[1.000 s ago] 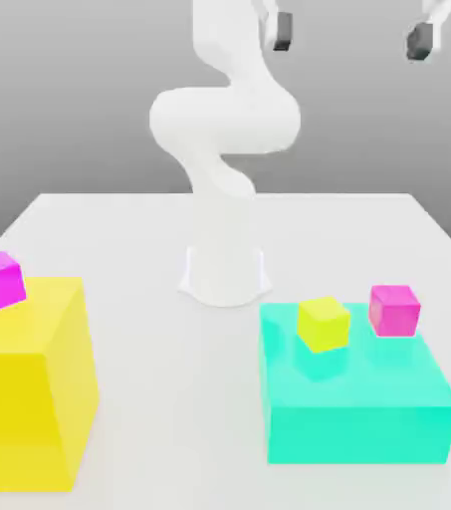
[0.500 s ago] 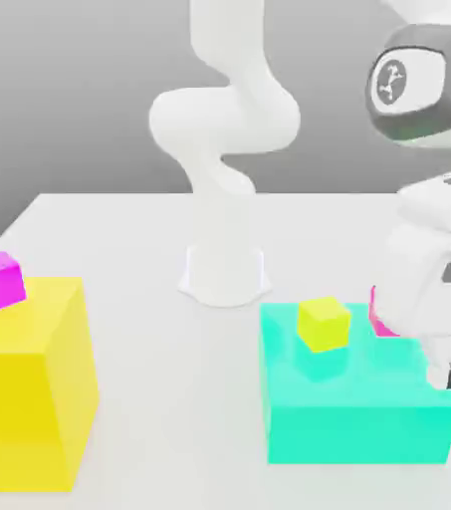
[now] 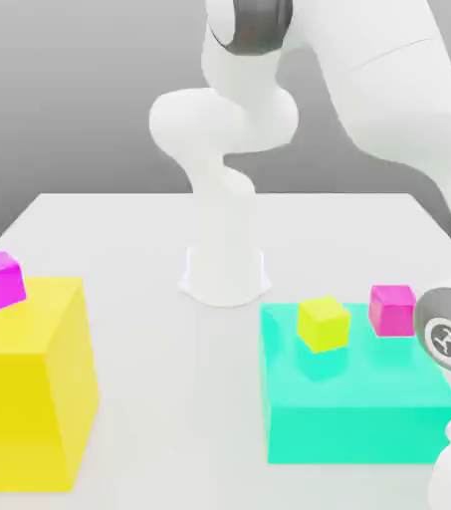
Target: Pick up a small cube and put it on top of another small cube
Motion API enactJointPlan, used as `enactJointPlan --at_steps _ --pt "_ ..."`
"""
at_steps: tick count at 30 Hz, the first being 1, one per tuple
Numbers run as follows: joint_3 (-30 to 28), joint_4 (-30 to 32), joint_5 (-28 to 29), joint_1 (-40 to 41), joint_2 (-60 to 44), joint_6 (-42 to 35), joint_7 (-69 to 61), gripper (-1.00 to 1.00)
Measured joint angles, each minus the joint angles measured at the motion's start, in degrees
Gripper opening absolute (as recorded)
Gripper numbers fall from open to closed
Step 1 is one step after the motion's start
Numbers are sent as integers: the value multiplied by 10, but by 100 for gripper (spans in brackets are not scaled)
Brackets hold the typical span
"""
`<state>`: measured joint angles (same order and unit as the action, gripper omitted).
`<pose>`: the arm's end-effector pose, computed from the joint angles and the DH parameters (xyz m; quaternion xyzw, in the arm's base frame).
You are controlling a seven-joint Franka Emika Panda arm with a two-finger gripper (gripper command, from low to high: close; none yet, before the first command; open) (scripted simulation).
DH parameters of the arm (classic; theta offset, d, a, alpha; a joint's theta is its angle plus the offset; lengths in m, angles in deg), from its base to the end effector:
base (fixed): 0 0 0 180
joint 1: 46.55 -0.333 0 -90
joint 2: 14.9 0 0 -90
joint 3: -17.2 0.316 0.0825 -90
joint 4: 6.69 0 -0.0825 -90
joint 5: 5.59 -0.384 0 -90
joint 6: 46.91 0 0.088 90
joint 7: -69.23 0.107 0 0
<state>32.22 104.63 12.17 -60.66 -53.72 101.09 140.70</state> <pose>0.5338 0.3011 0.1387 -0.9651 0.2619 -0.0002 0.0007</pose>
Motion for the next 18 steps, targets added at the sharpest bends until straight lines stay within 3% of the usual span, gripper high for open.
enactJointPlan --at_steps 4,8,18 --pt "1 1 -3 0 3 -2 -2 -100" --pt "24 22 -30 16 74 -52 -19 -100" --pt "79 165 -101 28 271 -105 -63 -100"
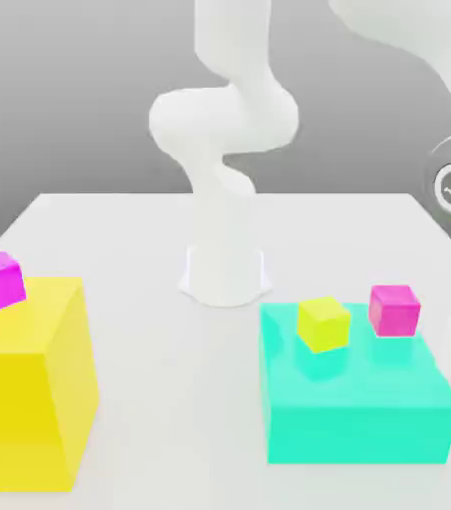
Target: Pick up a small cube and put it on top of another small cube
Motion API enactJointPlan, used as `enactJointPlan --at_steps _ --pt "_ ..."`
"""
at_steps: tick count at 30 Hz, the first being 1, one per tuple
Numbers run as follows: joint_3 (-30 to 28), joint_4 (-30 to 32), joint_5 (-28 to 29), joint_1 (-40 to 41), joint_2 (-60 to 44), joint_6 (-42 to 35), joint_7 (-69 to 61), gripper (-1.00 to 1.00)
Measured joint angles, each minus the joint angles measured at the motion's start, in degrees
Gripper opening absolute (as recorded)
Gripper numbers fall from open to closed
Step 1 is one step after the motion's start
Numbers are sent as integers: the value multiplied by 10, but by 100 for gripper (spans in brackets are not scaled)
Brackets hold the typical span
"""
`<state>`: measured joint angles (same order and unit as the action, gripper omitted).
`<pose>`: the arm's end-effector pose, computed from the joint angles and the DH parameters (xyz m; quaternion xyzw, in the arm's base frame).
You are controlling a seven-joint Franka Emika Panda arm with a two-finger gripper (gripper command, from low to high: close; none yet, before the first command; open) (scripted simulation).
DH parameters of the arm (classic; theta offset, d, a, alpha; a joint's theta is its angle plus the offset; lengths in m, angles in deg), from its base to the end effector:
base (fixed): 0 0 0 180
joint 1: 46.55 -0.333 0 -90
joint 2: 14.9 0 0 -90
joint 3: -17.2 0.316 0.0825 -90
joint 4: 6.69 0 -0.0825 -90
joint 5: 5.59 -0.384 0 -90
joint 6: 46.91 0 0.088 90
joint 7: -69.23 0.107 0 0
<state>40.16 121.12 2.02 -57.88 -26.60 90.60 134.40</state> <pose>0.4486 0.3043 0.2859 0.9751 -0.2216 -0.0013 0.0089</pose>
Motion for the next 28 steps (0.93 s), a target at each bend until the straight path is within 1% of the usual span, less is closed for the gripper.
enactJointPlan --at_steps 5,13,19,21,24,25,28 --pt "16 75 -56 -11 103 -21 -35 -100" --pt "9 195 -150 -47 270 -54 -93 -100" --pt "-7 285 -208 -89 390 -76 -127 -100" --pt "-2 305 -214 -90 381 -47 -129 -100" --pt "13 328 -215 -84 336 22 -125 -100" --pt "17 334 -214 -83 322 42 -124 100" --pt "17 334 -214 -83 322 42 -124 100"
